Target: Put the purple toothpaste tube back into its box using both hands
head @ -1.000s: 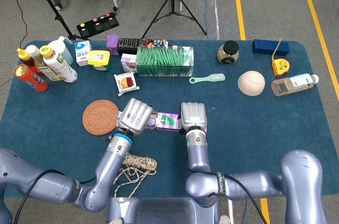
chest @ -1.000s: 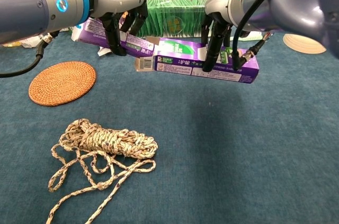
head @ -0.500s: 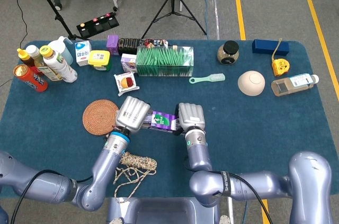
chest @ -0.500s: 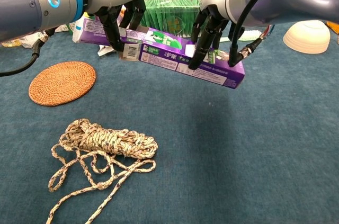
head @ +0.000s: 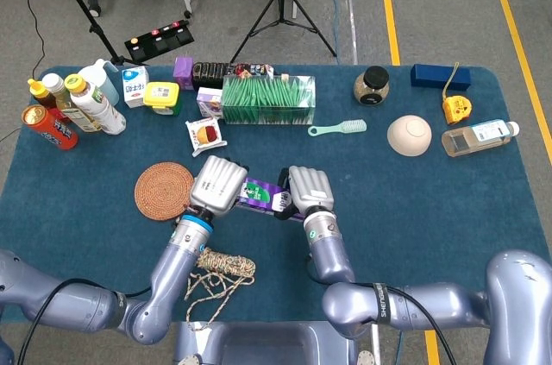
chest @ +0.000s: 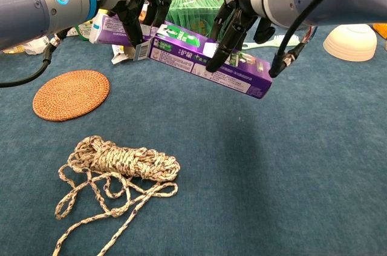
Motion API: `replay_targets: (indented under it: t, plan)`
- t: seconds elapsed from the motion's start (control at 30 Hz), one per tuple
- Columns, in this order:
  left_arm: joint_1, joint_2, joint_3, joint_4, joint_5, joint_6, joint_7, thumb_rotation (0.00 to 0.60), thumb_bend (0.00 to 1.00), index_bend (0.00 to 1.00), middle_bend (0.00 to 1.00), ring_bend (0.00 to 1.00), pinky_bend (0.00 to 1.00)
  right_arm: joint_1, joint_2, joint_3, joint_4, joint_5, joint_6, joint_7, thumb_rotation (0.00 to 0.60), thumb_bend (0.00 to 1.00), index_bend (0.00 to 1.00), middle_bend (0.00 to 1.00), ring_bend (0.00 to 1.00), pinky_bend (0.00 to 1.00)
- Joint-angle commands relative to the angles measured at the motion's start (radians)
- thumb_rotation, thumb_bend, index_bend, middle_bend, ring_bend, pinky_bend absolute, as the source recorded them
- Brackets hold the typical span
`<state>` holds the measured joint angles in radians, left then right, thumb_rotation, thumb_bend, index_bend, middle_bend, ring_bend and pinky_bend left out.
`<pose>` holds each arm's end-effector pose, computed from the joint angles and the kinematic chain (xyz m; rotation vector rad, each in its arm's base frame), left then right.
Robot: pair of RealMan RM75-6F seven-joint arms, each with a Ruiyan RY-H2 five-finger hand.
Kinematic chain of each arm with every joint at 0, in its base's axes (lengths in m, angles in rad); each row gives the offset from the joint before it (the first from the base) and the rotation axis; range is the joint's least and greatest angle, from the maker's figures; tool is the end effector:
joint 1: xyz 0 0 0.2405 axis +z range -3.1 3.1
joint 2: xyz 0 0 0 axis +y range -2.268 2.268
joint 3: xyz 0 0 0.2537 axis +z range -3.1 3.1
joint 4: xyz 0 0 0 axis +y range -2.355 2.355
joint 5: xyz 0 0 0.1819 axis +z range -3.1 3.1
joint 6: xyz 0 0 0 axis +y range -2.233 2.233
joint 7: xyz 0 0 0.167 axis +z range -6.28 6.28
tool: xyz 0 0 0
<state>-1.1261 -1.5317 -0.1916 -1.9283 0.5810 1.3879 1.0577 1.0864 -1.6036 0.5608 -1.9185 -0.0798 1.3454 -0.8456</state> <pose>-0.0139 0.3441 0.0275 -1.8817 -0.5836 -0.7580 -0.0183 -0.3569 0.0153 1.5803 -1.4320 0.8086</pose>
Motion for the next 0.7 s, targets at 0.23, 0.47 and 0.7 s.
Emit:
replay_targets:
  t: [0.23, 0.47, 0.7]
  plan:
    - [0.019, 0.000, 0.011, 0.003, 0.077, -0.001, -0.024, 0.600, 0.29, 0.30, 0.14, 0.16, 0.42, -0.032, 0.037, -0.027, -0.021, -0.050, -0.050, 0.085, 0.600, 0.63, 0.67, 0.81, 0.86, 0.98]
    - [0.025, 0.042, 0.006, -0.052, 0.072, 0.018, 0.023, 0.600, 0.23, 0.00, 0.00, 0.03, 0.33, -0.044, 0.066, -0.042, -0.008, -0.063, -0.082, 0.126, 0.600, 0.64, 0.67, 0.81, 0.86, 0.98]
    - [0.028, 0.087, -0.005, -0.116, 0.038, 0.038, 0.065, 0.600, 0.14, 0.00, 0.00, 0.00, 0.32, -0.065, 0.102, -0.041, 0.007, -0.067, -0.121, 0.184, 0.600, 0.65, 0.67, 0.81, 0.86, 0.98]
